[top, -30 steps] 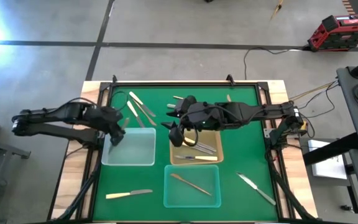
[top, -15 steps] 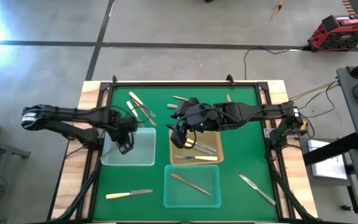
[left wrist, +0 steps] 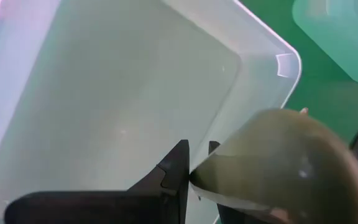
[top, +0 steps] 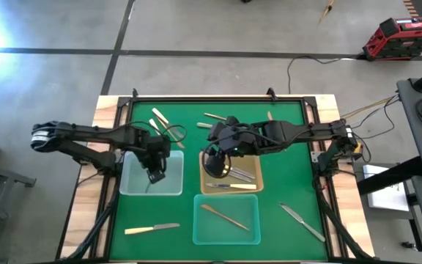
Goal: Sort silverware by color (type)
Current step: Put the green table knife into the white bin, then put the yellow table knife into the orange bin
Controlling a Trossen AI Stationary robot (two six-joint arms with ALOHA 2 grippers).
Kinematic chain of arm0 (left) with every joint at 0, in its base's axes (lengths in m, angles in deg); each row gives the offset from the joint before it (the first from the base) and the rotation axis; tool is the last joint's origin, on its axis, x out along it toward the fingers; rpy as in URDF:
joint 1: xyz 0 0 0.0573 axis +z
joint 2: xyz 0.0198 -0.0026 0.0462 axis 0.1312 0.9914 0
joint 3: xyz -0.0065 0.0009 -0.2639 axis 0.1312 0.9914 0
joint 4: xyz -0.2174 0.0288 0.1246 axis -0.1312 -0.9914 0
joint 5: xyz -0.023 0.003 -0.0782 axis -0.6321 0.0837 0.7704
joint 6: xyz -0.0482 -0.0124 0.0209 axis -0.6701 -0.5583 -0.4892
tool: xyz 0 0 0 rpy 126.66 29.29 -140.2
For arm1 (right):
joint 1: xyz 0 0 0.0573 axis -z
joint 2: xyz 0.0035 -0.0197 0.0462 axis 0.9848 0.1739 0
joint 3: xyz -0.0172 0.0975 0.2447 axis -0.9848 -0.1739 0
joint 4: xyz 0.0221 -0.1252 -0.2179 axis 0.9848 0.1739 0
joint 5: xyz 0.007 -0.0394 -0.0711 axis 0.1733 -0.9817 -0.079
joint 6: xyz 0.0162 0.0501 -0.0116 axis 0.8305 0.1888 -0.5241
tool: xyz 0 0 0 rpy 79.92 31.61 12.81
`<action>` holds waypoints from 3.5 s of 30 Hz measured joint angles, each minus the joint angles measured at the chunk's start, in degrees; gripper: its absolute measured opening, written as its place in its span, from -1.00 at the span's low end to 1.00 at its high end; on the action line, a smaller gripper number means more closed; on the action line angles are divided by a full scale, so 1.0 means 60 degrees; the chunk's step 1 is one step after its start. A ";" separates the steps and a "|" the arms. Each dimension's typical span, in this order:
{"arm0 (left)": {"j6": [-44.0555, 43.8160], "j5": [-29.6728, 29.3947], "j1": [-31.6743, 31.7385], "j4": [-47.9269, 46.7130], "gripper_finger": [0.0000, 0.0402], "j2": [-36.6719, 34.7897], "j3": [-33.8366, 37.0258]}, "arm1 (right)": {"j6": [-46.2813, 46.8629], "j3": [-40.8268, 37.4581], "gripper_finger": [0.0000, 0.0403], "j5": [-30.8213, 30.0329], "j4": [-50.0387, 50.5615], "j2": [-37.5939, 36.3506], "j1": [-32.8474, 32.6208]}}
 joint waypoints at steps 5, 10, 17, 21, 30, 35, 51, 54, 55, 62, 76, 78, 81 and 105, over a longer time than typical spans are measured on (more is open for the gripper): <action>0.0232 0.0008 0.0004 0.0239 -0.79 0.0443 -0.0006 | -0.0087 -0.0003 -0.06 0.0025 0.0437 0.0000 0.0000; 0.0258 0.0209 0.0004 0.0419 -0.79 0.1404 0.0074 | -0.0106 0.0320 -0.06 0.0044 0.1473 -0.0012 0.0000; 0.0774 0.2130 0.0036 0.0303 -0.78 0.2779 0.0054 | -0.0097 0.0588 -0.06 -0.0014 0.2014 -0.0024 0.0000; 0.0955 0.1589 0.0044 0.0274 -0.78 0.2968 -0.0404 | -0.0080 0.0584 -0.06 -0.0029 0.2013 -0.0011 0.0000; 0.0878 0.0723 0.0015 0.0007 -0.78 0.2379 -0.1850 | -0.0080 0.0580 -0.06 -0.0036 0.2013 -0.0007 0.0000; 0.0469 0.0140 -0.0014 -0.0531 -0.78 0.1666 -0.2286 | -0.0080 0.0580 -0.06 -0.0036 0.2009 -0.0004 0.0000; -0.1790 -0.0428 -0.0382 -0.1093 -0.19 -0.0452 -0.1094 | -0.0076 0.0577 -0.06 -0.0036 0.2009 0.0004 0.0000; -0.1903 -0.0284 -0.0748 -0.1374 -0.04 -0.0444 -0.1050 | -0.0076 0.0577 -0.06 -0.0035 0.2009 0.0004 0.0000; -0.1900 -0.0243 -0.0869 -0.1518 -0.01 -0.0429 -0.1050 | -0.0076 0.0577 -0.06 -0.0034 0.2009 0.0004 0.0000; -0.1857 -0.0797 -0.1368 -0.1926 0.04 -0.0270 -0.1050 | -0.0076 0.0577 -0.06 -0.0034 0.2009 0.0004 0.0000; -0.1688 -0.2096 -0.1424 -0.1970 0.04 -0.0296 -0.0992 | -0.0076 0.0575 -0.06 -0.0036 0.2006 0.0004 -0.0001; -0.1591 -0.2478 -0.1523 -0.2060 0.04 -0.0421 -0.0821 | -0.0076 0.0577 -0.06 -0.0036 0.2006 0.0004 -0.0003; -0.1750 -0.2995 -0.1628 -0.2075 0.04 -0.0968 -0.0301 | -0.0076 0.0573 -0.06 -0.0033 0.2007 0.0004 -0.0001; 0.2611 -0.3117 0.1470 0.1803 0.04 -0.0869 0.0922 | -0.0076 0.0573 -0.06 -0.0034 0.2005 0.0004 0.0000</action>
